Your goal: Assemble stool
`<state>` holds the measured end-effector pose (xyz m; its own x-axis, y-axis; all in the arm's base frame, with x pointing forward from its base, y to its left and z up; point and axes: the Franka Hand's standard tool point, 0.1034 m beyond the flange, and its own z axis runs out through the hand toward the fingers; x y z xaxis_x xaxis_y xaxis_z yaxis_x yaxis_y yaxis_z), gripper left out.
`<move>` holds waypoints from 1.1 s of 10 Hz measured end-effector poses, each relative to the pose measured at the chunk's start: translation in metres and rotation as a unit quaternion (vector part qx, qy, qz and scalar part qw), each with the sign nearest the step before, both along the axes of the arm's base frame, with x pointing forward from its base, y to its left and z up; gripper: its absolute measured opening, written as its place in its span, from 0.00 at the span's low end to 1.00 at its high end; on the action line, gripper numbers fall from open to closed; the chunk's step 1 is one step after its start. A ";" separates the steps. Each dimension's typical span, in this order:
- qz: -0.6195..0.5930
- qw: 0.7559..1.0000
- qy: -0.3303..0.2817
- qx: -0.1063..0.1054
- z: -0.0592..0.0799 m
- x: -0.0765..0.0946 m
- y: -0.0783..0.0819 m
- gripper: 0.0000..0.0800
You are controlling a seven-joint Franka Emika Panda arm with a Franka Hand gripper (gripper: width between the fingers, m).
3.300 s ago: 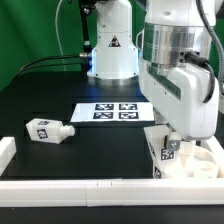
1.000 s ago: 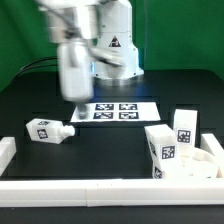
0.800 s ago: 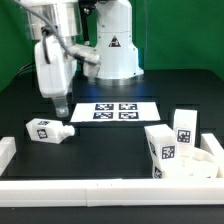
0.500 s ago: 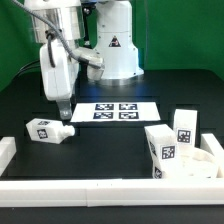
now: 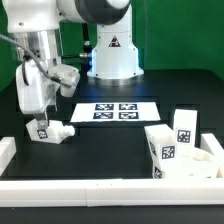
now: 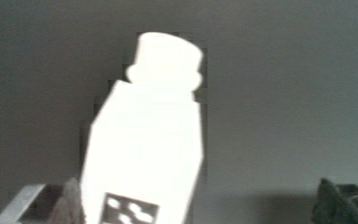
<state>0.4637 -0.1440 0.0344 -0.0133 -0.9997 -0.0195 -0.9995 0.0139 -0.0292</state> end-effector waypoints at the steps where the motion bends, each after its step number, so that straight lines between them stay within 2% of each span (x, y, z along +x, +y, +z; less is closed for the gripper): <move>1: -0.004 1.000 -0.001 -0.004 -0.005 -0.005 -0.002 0.81; 3: -0.016 1.000 -0.001 -0.008 -0.014 -0.016 -0.003 0.81; 4: -0.013 1.000 -0.006 -0.014 -0.016 -0.008 -0.006 0.81; 5: -0.008 1.000 -0.006 -0.023 -0.019 -0.008 -0.009 0.81; 7: -0.003 1.000 -0.004 -0.022 -0.020 -0.009 -0.009 0.81; 9: 0.005 1.000 -0.004 -0.022 -0.020 -0.009 -0.009 0.49; 10: 0.054 0.998 0.005 -0.020 -0.018 -0.007 -0.002 0.49; 11: 0.155 0.988 0.014 -0.014 -0.009 0.000 0.018 0.41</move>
Offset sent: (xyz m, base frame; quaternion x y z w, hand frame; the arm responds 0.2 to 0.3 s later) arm 0.0583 -0.0043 -0.0083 0.0227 0.0134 0.0151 0.9995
